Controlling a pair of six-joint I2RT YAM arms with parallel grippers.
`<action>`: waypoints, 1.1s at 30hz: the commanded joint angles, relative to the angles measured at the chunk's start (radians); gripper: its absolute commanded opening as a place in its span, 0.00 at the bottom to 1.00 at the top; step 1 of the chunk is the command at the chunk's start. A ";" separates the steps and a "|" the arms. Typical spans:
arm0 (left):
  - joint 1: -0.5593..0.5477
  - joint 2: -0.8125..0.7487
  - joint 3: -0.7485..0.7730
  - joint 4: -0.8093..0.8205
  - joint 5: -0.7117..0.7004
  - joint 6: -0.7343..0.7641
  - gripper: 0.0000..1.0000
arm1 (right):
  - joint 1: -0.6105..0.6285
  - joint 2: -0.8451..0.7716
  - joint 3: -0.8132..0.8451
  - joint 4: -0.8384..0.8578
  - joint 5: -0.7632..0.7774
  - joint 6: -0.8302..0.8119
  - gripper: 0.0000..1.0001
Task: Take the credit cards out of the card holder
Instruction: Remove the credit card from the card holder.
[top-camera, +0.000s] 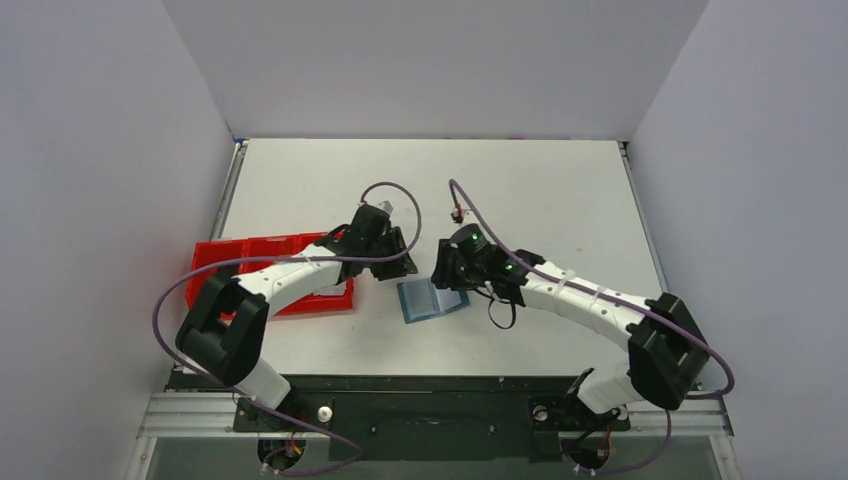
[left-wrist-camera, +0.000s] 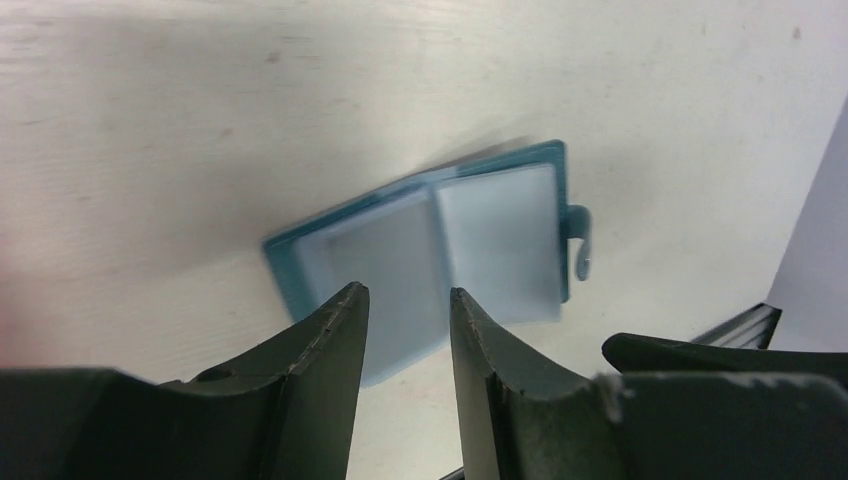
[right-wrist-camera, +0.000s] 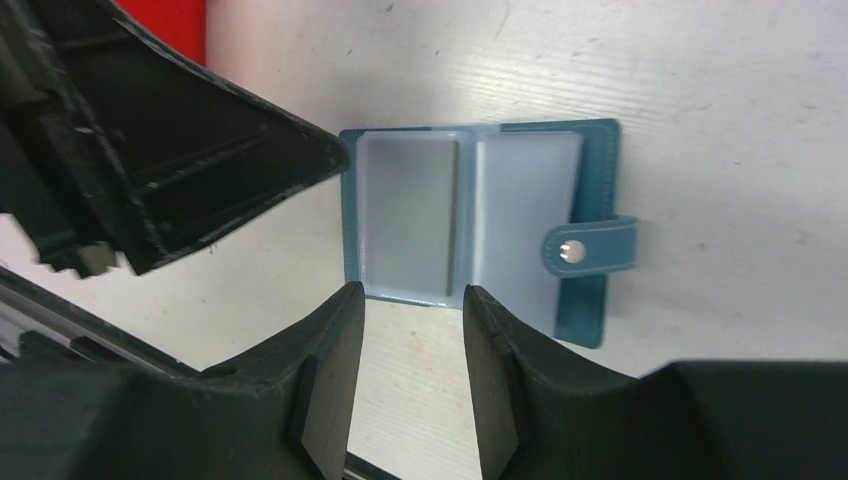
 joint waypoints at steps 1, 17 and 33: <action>0.071 -0.127 -0.087 -0.053 -0.054 0.025 0.33 | 0.045 0.134 0.069 0.021 -0.015 -0.041 0.39; 0.118 -0.277 -0.241 -0.070 -0.037 0.045 0.33 | 0.096 0.404 0.166 0.043 -0.013 -0.083 0.44; 0.115 -0.221 -0.230 -0.037 0.015 0.054 0.32 | 0.115 0.470 0.115 0.079 0.002 -0.029 0.22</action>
